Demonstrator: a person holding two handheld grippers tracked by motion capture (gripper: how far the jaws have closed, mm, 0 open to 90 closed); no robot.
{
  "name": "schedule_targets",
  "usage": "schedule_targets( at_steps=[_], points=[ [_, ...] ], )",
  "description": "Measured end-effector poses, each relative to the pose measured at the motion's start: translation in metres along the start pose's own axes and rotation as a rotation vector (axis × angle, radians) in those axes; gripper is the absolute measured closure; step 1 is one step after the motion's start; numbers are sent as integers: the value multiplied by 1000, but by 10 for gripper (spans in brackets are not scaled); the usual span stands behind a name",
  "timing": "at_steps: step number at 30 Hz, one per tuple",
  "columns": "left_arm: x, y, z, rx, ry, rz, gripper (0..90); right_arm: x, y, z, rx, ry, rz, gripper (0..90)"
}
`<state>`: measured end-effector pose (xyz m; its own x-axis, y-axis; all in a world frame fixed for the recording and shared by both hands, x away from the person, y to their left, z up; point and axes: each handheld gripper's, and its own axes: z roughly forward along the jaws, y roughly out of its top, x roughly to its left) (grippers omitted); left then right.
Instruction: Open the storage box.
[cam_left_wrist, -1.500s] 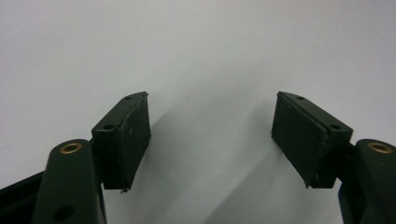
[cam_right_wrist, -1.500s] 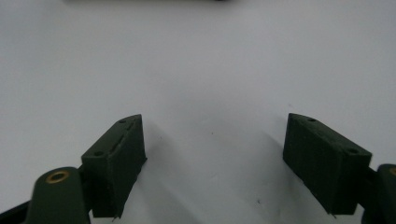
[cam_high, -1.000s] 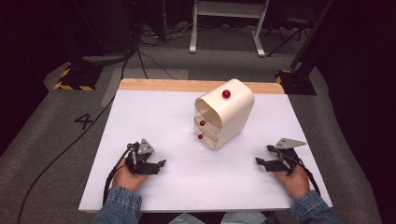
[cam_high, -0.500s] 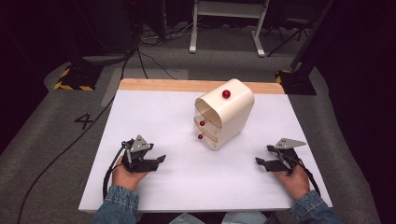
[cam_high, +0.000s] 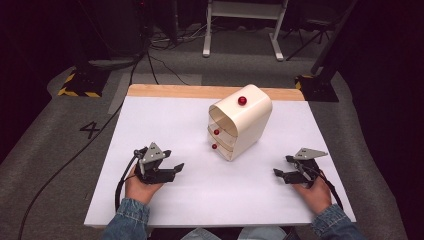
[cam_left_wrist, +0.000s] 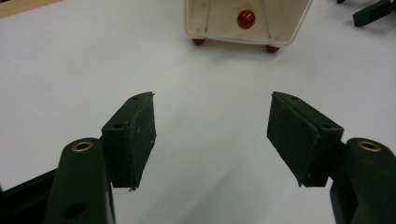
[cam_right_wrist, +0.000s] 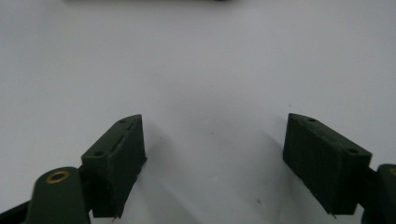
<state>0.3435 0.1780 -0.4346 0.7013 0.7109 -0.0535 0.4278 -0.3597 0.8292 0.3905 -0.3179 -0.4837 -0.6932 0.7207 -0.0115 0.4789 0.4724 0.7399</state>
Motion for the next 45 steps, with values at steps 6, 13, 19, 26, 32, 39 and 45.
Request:
schedule_targets(
  at_steps=[6,13,19,26,32,39,45],
  points=[
    [-3,8,1,-52,-20,-10,343,0,0,0,0,0,0,211],
    [-4,17,3,-158,-49,-37,345,0,0,0,0,-2,-1,212],
    [-8,22,11,-182,-66,-27,345,0,0,0,0,-2,-1,212],
    [-14,29,31,-217,-85,-4,344,0,0,0,0,-2,-2,212],
    [-21,36,49,-234,-111,8,338,0,0,0,0,-3,-3,212],
    [-22,38,71,-249,-146,-28,338,0,0,0,0,-3,-4,211],
    [-17,33,89,-236,-148,-84,355,0,0,0,0,-3,-4,212]
  ],
)
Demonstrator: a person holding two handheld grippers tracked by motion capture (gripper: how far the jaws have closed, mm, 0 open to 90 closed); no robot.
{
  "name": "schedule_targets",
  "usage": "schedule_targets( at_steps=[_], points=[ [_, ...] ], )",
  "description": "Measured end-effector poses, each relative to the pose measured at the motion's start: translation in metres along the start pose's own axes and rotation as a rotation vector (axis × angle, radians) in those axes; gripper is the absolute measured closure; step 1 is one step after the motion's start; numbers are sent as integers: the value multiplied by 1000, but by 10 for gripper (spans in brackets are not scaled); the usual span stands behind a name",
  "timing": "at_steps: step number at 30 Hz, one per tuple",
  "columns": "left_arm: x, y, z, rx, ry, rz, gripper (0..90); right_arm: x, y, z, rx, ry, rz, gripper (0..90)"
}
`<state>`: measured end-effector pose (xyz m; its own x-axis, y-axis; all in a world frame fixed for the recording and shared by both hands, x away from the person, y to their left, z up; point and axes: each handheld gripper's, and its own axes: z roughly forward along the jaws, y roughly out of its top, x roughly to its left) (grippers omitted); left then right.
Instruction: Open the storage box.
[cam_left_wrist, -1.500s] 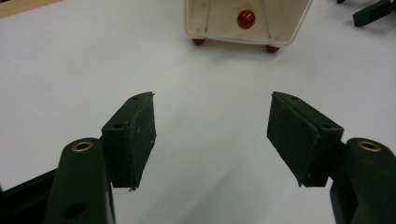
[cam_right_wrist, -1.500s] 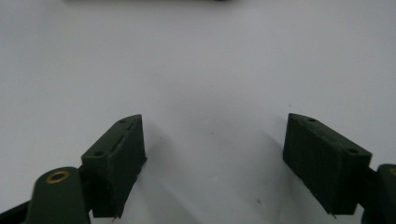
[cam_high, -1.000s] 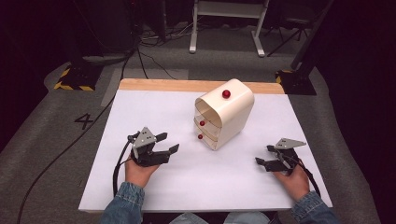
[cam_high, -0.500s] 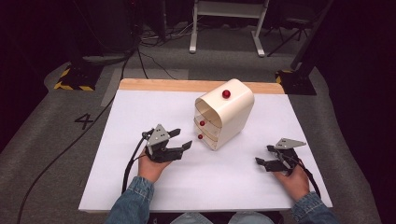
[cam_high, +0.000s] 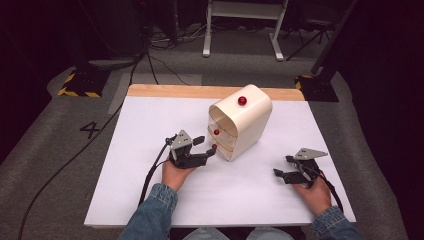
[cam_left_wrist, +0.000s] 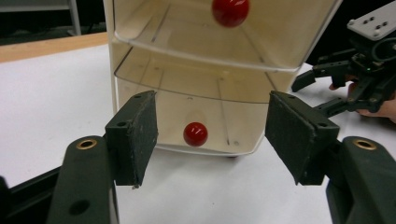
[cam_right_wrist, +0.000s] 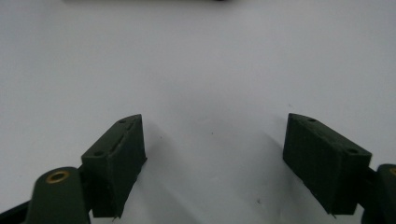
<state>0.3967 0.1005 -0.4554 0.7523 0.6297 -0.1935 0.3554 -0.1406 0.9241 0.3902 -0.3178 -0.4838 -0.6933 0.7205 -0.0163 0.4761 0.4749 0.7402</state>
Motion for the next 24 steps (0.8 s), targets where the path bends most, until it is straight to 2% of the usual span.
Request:
schedule_targets(
  at_steps=[8,13,19,24],
  points=[
    [2,-9,17,28,17,24,452,0,0,0,0,0,0,212],
    [4,-13,22,63,20,50,527,0,0,0,0,0,0,211],
    [6,-14,26,82,26,48,663,0,0,0,0,-1,0,212],
    [5,-14,27,84,15,62,723,0,0,0,0,-1,0,211]
  ],
)
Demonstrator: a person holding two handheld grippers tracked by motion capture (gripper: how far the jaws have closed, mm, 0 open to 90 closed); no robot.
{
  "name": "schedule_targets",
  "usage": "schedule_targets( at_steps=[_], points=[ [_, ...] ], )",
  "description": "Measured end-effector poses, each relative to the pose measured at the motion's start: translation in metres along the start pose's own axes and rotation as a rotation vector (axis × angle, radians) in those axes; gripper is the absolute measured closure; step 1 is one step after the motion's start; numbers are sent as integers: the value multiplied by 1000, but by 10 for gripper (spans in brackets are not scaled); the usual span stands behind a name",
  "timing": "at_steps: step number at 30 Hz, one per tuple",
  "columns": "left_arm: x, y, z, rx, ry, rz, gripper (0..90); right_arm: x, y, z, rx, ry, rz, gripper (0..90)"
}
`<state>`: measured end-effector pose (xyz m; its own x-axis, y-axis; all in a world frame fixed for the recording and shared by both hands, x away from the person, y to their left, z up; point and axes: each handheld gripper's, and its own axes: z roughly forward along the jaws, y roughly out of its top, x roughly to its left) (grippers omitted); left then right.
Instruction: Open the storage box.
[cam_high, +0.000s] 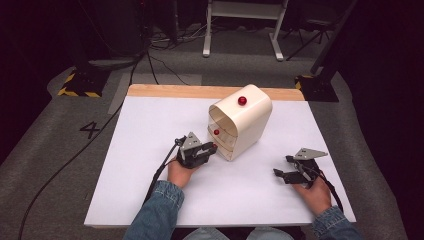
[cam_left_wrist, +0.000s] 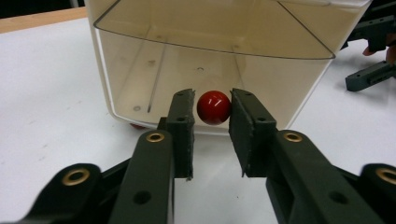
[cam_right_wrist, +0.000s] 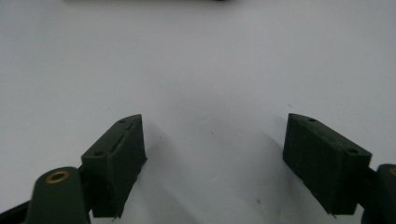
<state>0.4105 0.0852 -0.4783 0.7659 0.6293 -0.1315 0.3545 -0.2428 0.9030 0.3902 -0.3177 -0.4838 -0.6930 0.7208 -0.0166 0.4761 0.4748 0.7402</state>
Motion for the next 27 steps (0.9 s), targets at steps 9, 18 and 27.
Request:
schedule_targets(
  at_steps=[9,18,27],
  points=[
    [0,1,-1,9,-4,-7,732,0,0,0,0,0,0,211],
    [-1,2,-22,79,-8,-47,733,0,0,0,0,-1,-2,211],
    [-4,-6,-52,94,5,-39,732,0,0,0,0,-2,-3,212]
  ],
)
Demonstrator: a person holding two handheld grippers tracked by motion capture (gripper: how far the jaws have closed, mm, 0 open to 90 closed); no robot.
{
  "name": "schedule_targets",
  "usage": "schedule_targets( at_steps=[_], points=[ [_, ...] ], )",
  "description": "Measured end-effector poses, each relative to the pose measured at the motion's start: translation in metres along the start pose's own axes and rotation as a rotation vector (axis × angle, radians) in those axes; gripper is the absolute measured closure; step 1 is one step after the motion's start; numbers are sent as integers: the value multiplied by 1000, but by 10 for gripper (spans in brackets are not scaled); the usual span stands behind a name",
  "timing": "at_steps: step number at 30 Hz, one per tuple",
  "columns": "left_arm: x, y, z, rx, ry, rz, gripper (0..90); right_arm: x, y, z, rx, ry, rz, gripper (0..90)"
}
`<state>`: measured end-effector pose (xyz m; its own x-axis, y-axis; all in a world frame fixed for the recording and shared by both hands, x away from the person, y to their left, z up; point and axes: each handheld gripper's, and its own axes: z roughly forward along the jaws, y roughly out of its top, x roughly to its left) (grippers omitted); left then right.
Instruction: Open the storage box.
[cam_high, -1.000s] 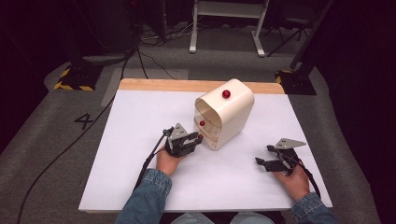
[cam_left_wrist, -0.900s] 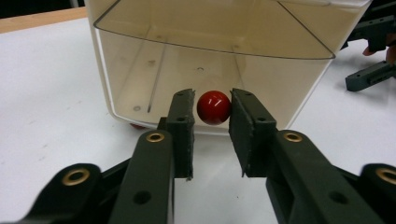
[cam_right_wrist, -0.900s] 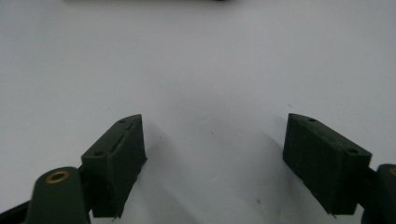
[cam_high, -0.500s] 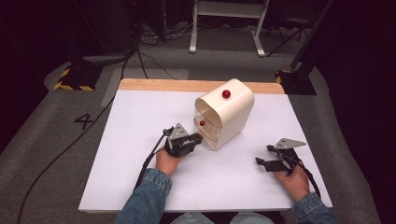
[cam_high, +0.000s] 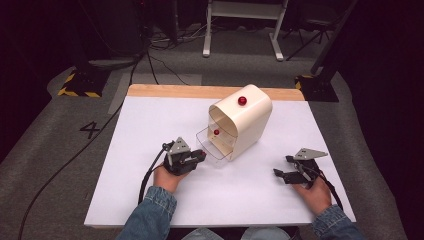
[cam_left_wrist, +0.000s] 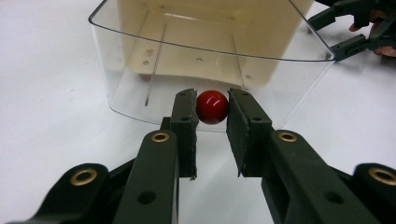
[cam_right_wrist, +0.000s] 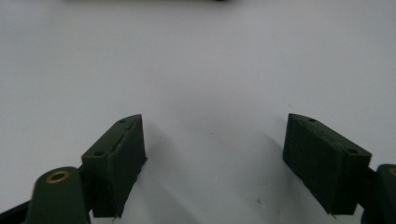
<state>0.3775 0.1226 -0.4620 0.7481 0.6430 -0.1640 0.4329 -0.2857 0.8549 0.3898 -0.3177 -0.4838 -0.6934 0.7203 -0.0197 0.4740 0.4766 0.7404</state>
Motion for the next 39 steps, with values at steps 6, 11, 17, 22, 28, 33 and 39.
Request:
schedule_targets(
  at_steps=[6,11,17,22,28,33,39],
  points=[
    [-1,-6,-11,10,10,2,732,0,0,0,0,1,1,212],
    [-1,-11,-17,13,10,3,731,0,0,0,0,1,1,212],
    [1,-12,-18,16,5,0,728,0,0,0,0,1,1,212],
    [3,-14,-18,22,-1,-33,622,0,0,0,0,1,1,212],
    [1,-16,-19,38,13,13,517,0,0,0,0,2,1,212],
    [2,-19,-23,63,12,12,495,0,0,0,0,1,1,212],
    [0,-12,-35,39,33,2,489,0,0,0,0,1,1,212]
  ],
)
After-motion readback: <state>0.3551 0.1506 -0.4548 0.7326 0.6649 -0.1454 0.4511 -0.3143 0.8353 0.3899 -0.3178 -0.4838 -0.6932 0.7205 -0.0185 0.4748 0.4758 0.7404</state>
